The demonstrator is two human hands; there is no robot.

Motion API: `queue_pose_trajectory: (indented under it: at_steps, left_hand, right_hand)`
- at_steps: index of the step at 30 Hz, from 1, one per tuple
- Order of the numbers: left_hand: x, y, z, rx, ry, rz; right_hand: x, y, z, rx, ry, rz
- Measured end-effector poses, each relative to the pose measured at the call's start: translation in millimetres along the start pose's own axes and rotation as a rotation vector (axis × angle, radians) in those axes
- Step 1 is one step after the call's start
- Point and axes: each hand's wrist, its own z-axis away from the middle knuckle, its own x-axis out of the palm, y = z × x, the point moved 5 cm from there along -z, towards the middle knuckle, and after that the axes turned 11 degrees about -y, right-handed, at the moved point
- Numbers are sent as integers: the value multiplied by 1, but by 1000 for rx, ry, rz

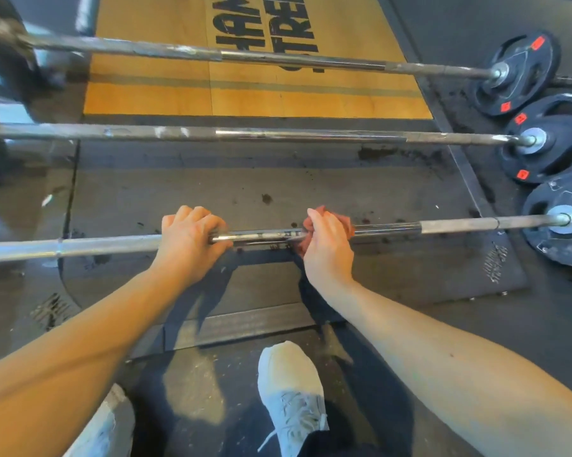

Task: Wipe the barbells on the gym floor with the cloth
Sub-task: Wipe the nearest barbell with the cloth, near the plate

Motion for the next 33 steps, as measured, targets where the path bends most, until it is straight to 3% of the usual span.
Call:
queue_pose_trajectory:
  at_steps: [6, 10, 12, 15, 19, 22, 27, 33]
  left_hand:
    - [-16, -62, 30, -115, 11, -45]
    - [-22, -79, 38, -94, 6, -28]
    - [-24, -81, 38, -55, 13, -2]
    - [-21, -85, 38, -29, 9, 39]
    - [-16, -87, 38, -44, 48, 92]
    - [-14, -88, 37, -46, 56, 94]
    - [-12, -91, 37, -24, 78, 92]
    - [-12, -91, 37, -13, 80, 121]
  right_hand:
    - [100, -129, 12, -256, -261, 44]
    - [78, -109, 9, -327, -307, 55]
    - [49, -64, 3, -249, -240, 103]
    - [2, 3, -9, 12, -109, 147]
    - [1, 5, -17, 177, 47, 131]
    - [46, -49, -4, 12, -23, 164]
    - [127, -142, 18, -280, -293, 119]
    - [74, -82, 5, -335, -284, 85]
